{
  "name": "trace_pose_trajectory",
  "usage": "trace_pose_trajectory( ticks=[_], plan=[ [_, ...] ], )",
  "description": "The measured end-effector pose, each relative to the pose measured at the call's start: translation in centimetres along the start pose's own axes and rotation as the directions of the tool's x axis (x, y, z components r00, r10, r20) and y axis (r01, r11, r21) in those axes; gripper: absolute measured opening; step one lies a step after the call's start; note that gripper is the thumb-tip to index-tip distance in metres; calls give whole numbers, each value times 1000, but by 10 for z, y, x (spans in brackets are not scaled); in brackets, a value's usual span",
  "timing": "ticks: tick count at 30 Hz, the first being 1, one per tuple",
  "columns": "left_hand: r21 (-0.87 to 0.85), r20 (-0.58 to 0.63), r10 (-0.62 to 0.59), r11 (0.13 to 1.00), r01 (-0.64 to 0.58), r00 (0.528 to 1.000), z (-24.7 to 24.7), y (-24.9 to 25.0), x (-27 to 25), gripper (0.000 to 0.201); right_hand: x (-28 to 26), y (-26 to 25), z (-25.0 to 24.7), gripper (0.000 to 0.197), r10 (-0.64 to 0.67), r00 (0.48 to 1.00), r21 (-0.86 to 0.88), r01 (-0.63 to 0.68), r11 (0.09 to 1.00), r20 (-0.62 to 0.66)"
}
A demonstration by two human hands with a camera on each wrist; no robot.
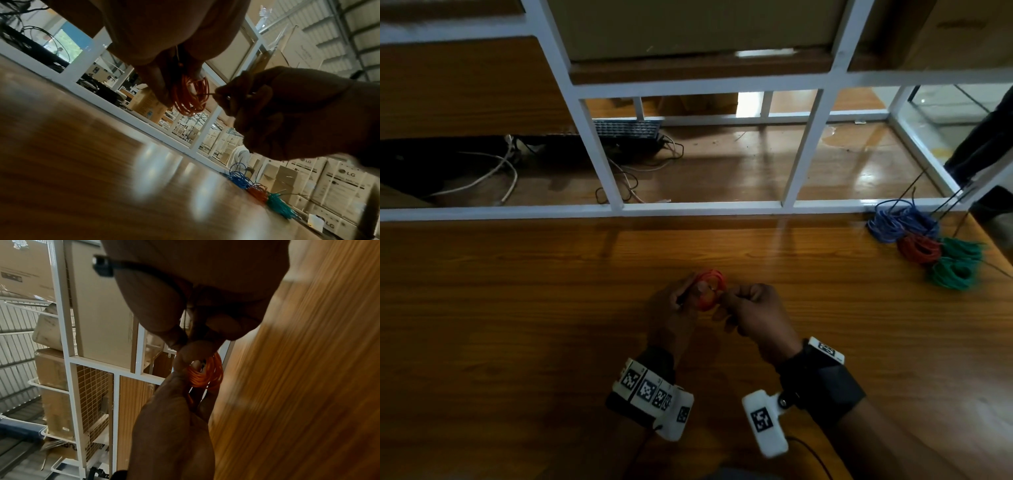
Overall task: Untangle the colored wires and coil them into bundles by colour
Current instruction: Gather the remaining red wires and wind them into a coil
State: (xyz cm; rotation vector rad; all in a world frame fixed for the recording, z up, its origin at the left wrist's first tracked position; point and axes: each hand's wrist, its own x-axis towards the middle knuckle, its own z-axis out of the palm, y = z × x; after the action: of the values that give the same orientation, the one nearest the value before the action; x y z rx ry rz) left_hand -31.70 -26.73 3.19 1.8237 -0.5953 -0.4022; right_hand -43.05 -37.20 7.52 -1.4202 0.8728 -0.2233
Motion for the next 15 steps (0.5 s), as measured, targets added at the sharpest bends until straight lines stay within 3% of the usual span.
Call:
trace_pose_trajectory(
  ticks=[4,8,12,15],
  plan=[
    [-82,41,-6,997,9,999,3,-2,-1,21,2,4,0,19,-16,1000,57,17,998,-2],
    [-187,104,-72,978,91,992,7,-5,4,52,8,12,0,22,-21,1000,60,20,998,11],
    [-314,105,-140,935,167,985,9,-5,5,31,11,16,-1,24,-41,997,94,36,995,58],
    [-377,26,-141,916,140,990,12,0,3,24,8,12,-5,28,-19,994,101,9,995,105]
  ],
)
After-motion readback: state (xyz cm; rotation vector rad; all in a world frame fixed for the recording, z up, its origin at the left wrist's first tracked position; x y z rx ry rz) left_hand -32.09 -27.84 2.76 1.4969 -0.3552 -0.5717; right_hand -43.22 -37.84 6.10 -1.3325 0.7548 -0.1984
